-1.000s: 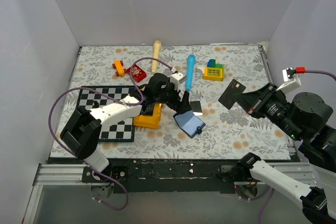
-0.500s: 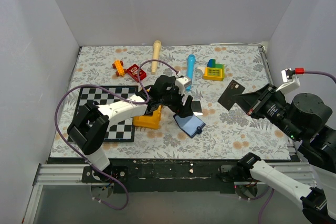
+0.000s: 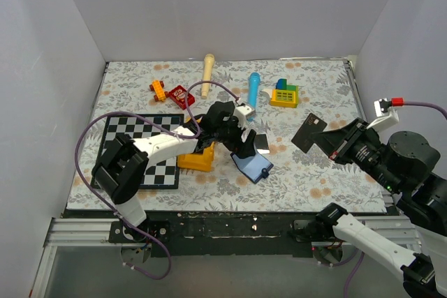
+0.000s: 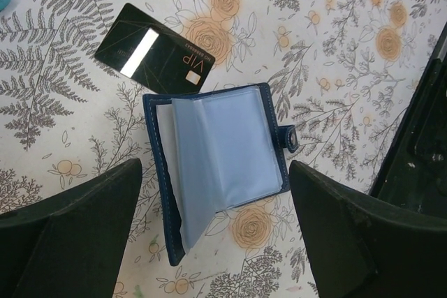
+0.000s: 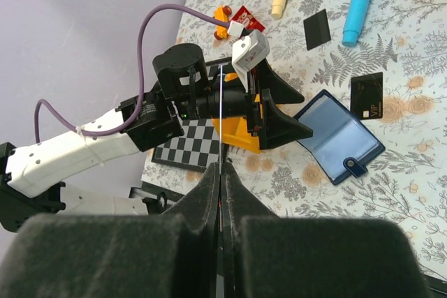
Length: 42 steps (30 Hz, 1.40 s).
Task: Put the credit cards into the card holder
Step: Insert the credit card into the card holder.
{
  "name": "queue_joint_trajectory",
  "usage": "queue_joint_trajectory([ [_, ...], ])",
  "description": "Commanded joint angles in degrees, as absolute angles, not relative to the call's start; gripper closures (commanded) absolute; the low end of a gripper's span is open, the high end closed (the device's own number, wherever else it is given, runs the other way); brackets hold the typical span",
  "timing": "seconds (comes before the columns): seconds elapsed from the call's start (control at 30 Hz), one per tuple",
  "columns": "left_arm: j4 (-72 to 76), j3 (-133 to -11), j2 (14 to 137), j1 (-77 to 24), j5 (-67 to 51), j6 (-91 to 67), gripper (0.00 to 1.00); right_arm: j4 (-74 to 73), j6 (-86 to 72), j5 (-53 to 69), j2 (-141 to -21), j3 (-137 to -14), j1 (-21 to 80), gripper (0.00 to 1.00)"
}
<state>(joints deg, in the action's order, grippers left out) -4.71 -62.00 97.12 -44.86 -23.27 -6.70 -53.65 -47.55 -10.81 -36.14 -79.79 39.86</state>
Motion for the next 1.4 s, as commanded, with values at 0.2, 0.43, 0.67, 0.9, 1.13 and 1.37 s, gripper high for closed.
queue_joint_trajectory([
  [0.2,-7.6,-63.9,100.3,-45.2,-16.9,-4.6,0.18,-54.5,-47.5,-13.4,-34.0,-73.3,40.0,0.99],
  [0.43,-7.6,-64.9,102.4,-45.1,-18.8,-5.6,0.43,-54.8,-48.1,-14.0,-33.4,-70.1,39.8,0.99],
  [0.67,-6.8,-63.8,102.7,-45.1,-20.0,-8.9,0.71,-54.4,-48.4,-14.9,-32.7,-67.1,39.8,0.99],
  [0.9,-3.4,-58.5,99.3,-45.1,-19.7,-16.3,0.99,-50.0,-48.5,-12.2,-31.7,-59.0,39.8,0.99],
  [1.13,12.8,-43.3,91.2,-45.1,-17.8,-35.3,1.0,-42.0,-47.9,-5.4,-31.7,-50.6,39.8,0.99],
  [1.37,23.1,-32.2,85.3,-50.1,-7.0,-49.8,1.0,-35.7,-48.4,3.7,-35.2,-44.7,39.3,0.99],
])
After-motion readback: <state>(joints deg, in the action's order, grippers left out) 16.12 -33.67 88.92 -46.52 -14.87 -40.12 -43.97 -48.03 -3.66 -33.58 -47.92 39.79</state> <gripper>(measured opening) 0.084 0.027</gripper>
